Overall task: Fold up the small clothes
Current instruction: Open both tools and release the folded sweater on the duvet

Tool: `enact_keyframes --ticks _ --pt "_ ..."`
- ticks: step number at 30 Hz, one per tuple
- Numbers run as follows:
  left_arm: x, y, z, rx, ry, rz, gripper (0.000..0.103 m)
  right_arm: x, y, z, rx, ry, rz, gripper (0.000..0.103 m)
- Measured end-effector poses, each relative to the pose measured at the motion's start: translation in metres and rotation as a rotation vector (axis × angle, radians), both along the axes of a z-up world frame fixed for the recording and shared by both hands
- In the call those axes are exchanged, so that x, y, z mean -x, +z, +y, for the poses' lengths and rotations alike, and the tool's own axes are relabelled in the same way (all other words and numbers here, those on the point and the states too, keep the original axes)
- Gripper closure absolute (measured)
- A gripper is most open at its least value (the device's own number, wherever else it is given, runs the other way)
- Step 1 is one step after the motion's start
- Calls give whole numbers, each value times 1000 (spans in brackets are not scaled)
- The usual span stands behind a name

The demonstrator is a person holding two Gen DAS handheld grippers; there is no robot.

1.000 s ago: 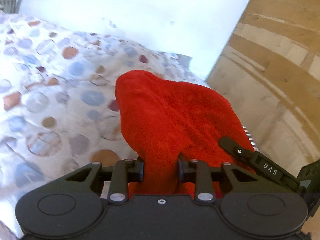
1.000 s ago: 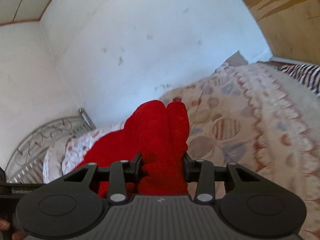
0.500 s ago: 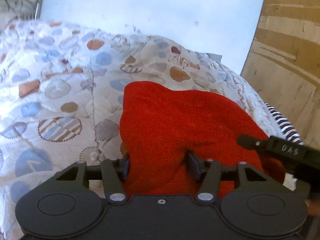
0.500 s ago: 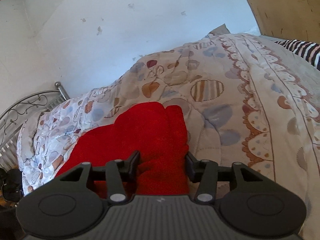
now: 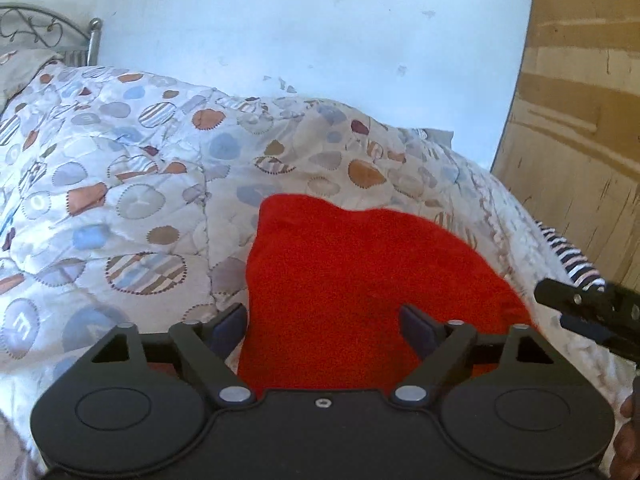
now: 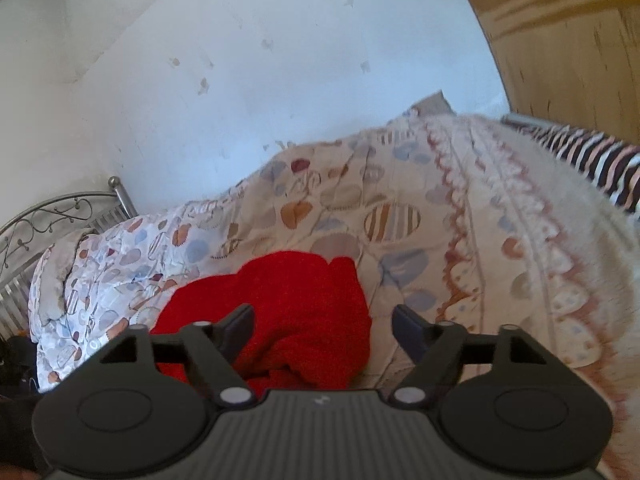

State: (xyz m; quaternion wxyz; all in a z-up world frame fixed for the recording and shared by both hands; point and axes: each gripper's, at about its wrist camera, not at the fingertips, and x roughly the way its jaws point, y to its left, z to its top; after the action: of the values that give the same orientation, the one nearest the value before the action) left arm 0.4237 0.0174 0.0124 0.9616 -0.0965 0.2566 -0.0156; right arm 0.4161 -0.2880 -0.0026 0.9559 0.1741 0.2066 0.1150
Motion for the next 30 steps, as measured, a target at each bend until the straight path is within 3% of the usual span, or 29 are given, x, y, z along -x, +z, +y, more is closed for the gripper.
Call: enact_keyframes --ticks 9,15,30 --pt "63 53 7 53 8 -45 2 74 45 6 89 10 -143 0" --pt "120 79 15 33 12 -100 1 126 70 10 129 13 -230 0" --pt "242 84 28 -61 39 -186 1 250 68 24 217 -43 -347 0"
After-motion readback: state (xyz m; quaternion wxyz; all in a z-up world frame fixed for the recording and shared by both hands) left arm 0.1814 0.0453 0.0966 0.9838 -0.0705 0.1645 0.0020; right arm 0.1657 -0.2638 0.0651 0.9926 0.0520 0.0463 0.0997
